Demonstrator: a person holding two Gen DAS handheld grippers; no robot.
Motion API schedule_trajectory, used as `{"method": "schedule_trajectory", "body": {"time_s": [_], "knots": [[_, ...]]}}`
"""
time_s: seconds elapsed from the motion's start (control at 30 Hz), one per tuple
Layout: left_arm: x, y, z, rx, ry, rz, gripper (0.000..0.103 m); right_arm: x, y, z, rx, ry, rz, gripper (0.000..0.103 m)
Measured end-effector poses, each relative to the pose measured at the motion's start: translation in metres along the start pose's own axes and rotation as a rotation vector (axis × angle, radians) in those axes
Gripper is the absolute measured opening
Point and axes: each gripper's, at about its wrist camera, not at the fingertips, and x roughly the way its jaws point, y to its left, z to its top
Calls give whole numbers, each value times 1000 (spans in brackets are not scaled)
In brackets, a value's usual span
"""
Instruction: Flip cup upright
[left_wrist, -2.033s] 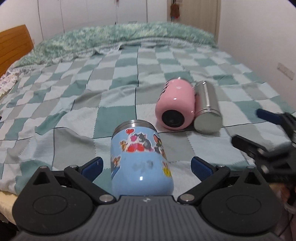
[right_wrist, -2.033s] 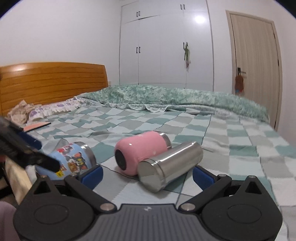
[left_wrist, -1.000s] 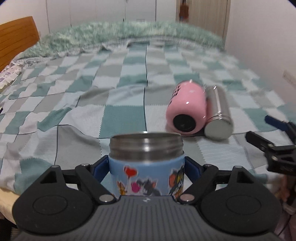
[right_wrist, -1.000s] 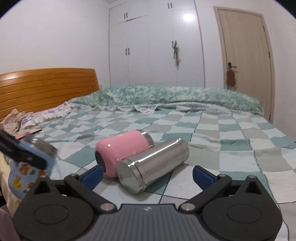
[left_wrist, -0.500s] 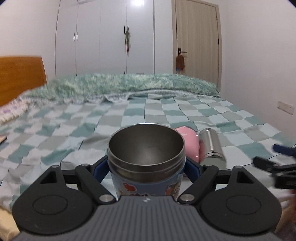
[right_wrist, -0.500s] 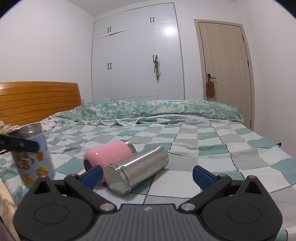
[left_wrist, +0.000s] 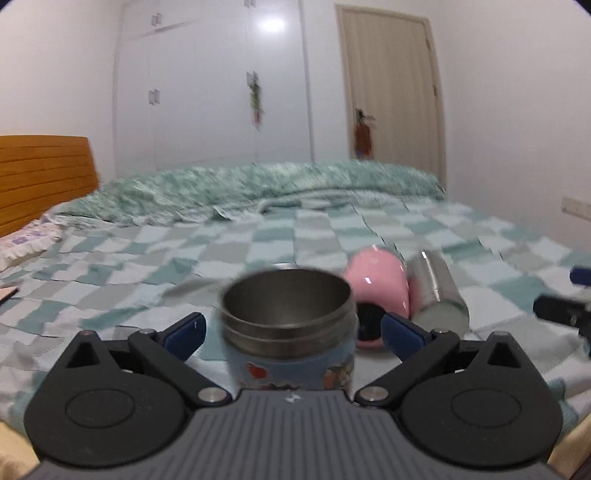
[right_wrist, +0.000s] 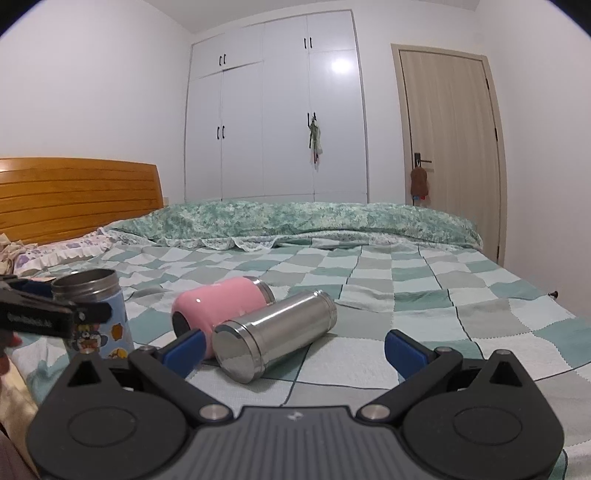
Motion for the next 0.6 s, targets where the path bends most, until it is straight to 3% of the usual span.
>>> {"method": "schedule_trajectory", "body": {"time_s": [0.17,0.27,0.43,0.6], "knots": [[-57,19,6,-60,-128,-8,103,-22,8,3,-33,-67,-11,103],[-86,23,4,-68,-159,-26,103,-39,13,4,-50,-74,-14,103],[-113,22,-15,-74,-132,-54,103,-70,15,-5,-68,-67,-51,103],[-120,18,-47,-81,-110,-8,103,-97,9,-19,-78,-43,-98,103]]}}
